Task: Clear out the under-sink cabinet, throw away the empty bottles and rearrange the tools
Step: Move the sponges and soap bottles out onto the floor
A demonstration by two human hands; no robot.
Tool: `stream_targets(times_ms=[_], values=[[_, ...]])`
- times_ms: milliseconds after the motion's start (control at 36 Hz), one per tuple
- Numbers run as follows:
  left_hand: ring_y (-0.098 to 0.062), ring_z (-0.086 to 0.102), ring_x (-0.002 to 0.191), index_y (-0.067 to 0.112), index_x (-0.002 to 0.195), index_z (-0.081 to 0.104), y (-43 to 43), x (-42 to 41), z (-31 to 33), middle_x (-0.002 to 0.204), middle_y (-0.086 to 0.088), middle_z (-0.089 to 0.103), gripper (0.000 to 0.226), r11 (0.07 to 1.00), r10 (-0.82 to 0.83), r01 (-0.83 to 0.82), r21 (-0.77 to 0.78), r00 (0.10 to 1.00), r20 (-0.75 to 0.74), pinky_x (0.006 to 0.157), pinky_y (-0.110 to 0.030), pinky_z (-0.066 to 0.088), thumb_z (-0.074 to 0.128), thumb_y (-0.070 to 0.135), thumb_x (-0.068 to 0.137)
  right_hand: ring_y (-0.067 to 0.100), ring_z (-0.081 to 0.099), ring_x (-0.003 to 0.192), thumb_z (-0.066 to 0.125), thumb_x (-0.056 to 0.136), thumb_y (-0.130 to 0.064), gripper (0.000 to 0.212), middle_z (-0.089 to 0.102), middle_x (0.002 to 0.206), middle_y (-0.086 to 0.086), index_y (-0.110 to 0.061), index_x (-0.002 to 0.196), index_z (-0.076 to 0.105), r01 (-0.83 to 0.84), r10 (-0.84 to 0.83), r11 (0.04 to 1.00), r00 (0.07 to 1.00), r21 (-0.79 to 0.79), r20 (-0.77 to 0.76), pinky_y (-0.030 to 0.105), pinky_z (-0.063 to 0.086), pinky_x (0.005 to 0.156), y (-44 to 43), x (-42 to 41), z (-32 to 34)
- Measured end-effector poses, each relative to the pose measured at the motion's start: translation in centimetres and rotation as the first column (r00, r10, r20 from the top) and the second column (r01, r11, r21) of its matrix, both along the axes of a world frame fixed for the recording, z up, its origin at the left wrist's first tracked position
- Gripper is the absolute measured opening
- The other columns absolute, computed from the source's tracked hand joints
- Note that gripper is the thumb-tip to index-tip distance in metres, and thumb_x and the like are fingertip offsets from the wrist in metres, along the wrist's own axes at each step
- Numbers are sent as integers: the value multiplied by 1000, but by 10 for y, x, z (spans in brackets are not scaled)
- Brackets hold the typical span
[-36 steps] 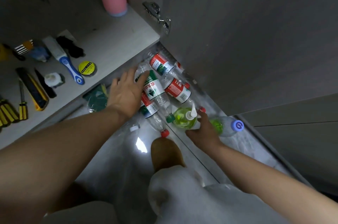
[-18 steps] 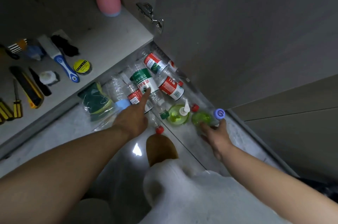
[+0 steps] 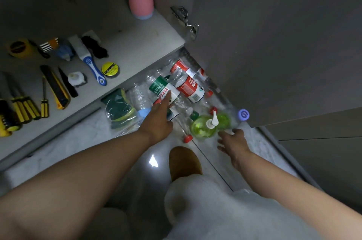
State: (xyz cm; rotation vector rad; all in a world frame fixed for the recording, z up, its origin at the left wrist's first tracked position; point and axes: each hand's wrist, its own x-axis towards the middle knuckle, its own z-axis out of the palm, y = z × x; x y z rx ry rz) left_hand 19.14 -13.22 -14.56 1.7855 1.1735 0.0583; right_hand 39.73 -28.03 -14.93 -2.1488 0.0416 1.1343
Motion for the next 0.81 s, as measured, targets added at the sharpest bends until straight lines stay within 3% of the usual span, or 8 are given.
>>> stream_targets(times_ms=[83, 167, 250, 389, 472, 528, 611, 806], values=[[-33, 51, 128, 29, 160, 22, 6, -18, 14, 144, -15, 42, 80, 996, 8, -5, 84, 999, -42, 107, -37, 44, 61, 8, 93, 31, 68, 85, 61, 92, -15, 45, 60, 102, 16, 1, 130, 45, -75, 64, 989, 994, -126, -90, 33, 56, 59, -7, -6, 5], [-37, 54, 121, 22, 143, 47, 13, -41, 26, 135, -14, 46, 56, 952, 122, -76, 297, 982, -143, 100, -43, 50, 60, 8, 90, 29, 69, 76, 61, 93, -18, 25, 68, 97, 16, 0, 111, 61, -289, 231, 939, 931, -185, -283, 36, 57, 66, -12, -15, 14], [-39, 50, 117, 20, 131, 50, 19, -64, 32, 128, -15, 42, 50, 868, 387, -250, 430, 883, -268, 93, -50, 51, 67, 20, 84, 27, 70, 81, 60, 94, -23, 26, 74, 96, 14, -4, 111, 67, -478, 398, 870, 825, -120, -403, 34, 58, 74, -8, -27, 24], [-45, 41, 134, 45, 156, 18, 27, -92, 20, 155, -20, 22, 90, 753, 630, -658, 10, 715, -303, 110, -47, 42, 73, 35, 85, 15, 64, 89, 60, 96, -18, 25, 68, 107, 6, -20, 120, 67, -637, 617, 768, 715, 55, -329, 26, 56, 81, 14, -48, 30], [-38, 52, 128, 47, 159, 9, 26, -100, 9, 153, -18, 36, 95, 702, 660, -684, -199, 730, -180, 112, -43, 45, 73, 36, 89, 5, 59, 91, 65, 94, -13, 33, 64, 118, 1, -19, 127, 66, -723, 720, 690, 678, 38, -148, 5, 47, 66, 27, -61, 24], [-30, 54, 129, 43, 159, 15, 22, -102, 4, 150, -13, 46, 94, 704, 658, -650, -286, 748, -81, 111, -38, 45, 75, 36, 88, 14, 59, 107, 66, 92, -11, 38, 61, 127, 4, -17, 130, 64, -747, 744, 665, 661, 7, -100, 12, 47, 84, 33, -69, 15], [-28, 58, 125, 36, 160, 21, 19, -104, -1, 145, -11, 53, 93, 730, 633, -596, -334, 774, 3, 109, -40, 48, 75, 24, 86, 21, 58, 119, 65, 94, -16, 39, 61, 132, 6, -16, 133, 62, -744, 735, 665, 666, -57, -127, 29, 46, 103, 37, -82, 4], [-18, 61, 117, 32, 162, 15, 18, -98, -5, 139, -5, 60, 90, 802, 552, -508, -315, 831, 66, 98, -25, 49, 70, 12, 93, 13, 53, 113, 65, 90, -11, 47, 54, 138, 2, -21, 136, 62, -592, 594, 803, 804, 70, -18, 23, 41, 94, 49, -100, -2]])
